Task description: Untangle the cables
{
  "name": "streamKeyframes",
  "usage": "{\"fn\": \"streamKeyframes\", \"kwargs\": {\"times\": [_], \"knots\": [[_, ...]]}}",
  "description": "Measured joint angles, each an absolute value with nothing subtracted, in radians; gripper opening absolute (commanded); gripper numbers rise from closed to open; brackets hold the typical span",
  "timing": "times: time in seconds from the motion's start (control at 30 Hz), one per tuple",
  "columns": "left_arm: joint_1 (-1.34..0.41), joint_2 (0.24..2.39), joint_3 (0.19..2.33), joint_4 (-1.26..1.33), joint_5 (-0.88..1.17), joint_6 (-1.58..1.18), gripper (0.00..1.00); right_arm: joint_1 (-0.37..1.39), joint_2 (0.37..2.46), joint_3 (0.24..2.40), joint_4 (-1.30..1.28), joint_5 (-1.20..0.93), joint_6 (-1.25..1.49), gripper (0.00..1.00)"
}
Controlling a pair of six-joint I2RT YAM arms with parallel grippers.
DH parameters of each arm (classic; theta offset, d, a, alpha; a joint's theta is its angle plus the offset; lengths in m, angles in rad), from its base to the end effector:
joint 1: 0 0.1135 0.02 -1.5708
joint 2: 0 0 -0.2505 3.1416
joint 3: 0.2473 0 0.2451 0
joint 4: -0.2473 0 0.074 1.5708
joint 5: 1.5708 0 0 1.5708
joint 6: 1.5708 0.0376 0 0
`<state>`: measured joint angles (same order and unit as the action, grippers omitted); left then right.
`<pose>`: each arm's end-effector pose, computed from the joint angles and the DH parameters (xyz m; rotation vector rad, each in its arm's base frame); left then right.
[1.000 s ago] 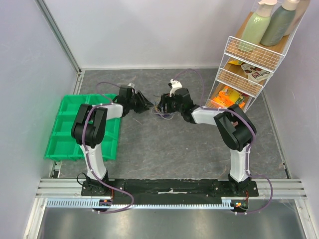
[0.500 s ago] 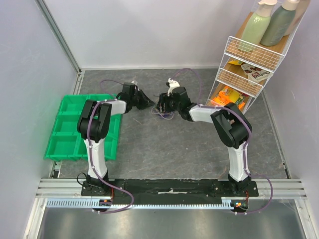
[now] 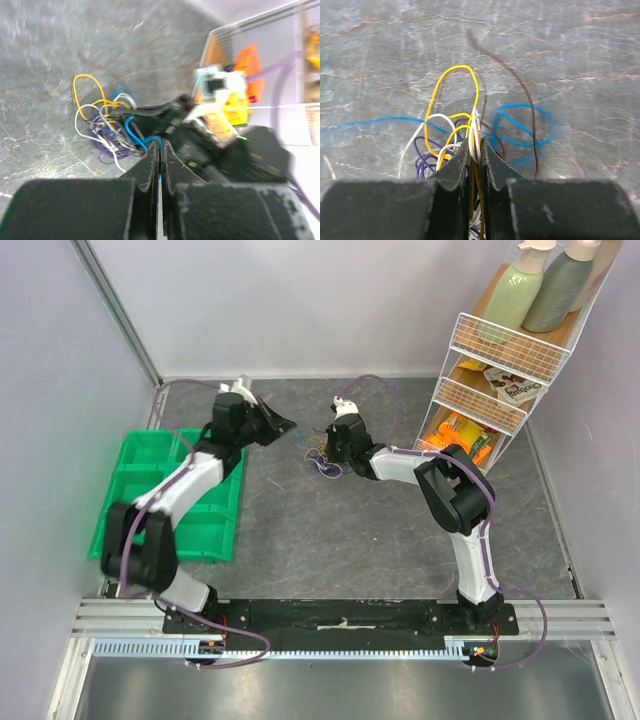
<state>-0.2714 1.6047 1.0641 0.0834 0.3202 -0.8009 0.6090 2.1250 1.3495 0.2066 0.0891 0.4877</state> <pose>0.3451 -0.1083 0.2446 -0.3525 2.1225 -0.9779 0.3771 0.2589 0.1429 -0.0792 2.1857 0.5409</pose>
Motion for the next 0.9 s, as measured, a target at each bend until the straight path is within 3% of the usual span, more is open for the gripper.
{"fn": "streamKeyframes", "kwargs": {"times": [0.43,0.9], "knots": [[-0.273,0.820,1.081,-0.310,0.089,-0.587,0.02,0.566,2.116,1.350,0.149,0.258,0.487,0.13],[-0.273,0.600,1.481,-0.581,-0.094,-0.450,0.02,0.559,2.112,1.350,0.112,0.320,0.487,0.20]]}}
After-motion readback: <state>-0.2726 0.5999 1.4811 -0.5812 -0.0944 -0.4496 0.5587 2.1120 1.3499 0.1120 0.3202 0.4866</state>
